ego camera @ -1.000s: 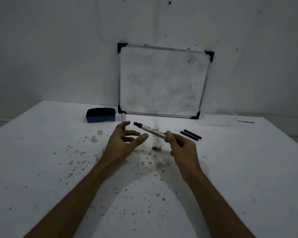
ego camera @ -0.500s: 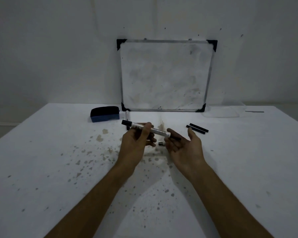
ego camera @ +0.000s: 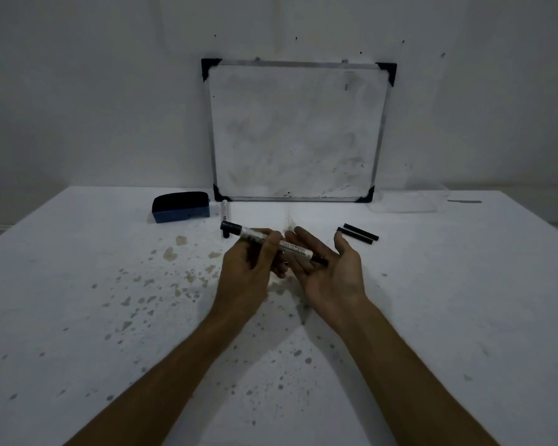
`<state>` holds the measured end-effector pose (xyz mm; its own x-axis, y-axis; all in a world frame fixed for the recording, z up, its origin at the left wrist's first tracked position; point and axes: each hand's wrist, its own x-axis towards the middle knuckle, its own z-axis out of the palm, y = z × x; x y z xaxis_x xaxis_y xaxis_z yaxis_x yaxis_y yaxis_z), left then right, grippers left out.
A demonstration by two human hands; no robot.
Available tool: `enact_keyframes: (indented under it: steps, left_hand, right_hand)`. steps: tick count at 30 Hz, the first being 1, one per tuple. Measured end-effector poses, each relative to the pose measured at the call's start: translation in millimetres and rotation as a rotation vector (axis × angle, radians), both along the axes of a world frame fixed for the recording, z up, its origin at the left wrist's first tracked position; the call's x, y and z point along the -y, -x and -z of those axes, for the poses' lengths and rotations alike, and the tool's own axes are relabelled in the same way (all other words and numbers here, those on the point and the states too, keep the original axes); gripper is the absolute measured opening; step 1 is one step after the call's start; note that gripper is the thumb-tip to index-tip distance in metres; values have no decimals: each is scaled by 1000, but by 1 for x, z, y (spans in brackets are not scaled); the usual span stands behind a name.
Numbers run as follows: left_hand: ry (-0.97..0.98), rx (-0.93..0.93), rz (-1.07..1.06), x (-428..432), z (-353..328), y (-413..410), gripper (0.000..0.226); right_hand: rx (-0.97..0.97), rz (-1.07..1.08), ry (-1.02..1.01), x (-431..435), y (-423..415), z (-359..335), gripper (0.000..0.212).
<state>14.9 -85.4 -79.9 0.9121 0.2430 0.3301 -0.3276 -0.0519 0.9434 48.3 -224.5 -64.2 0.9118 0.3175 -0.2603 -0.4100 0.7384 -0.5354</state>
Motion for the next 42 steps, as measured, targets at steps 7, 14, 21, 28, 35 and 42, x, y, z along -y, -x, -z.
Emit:
enact_keyframes:
  steps: [7,14,21,28,35,42]
  left_hand:
    - [-20,-99,-8,-1,0,-3,35]
    - [310,-124,-19,-25,-4,-12,41]
    - [341,-139,-65,-41,-1,-21,39]
    - [-374,-269,-238,-49,6,-21,56]
    - [-1068,-206,-292,-48,12,-14,47]
    - [-1226,-172,-241,-46,24,-18,48]
  right_hand:
    - [-42,4,69,0,1,1,46]
    - [121,-75,293,4,1,2,31]
    - [262,-217,391,8,-1,3,22]
    - [227,-176,500,22,-12,7,19]
    - [710,-62,1303,30,-13,18,23]
    - [917,-34,1629,26,-8,20,34]
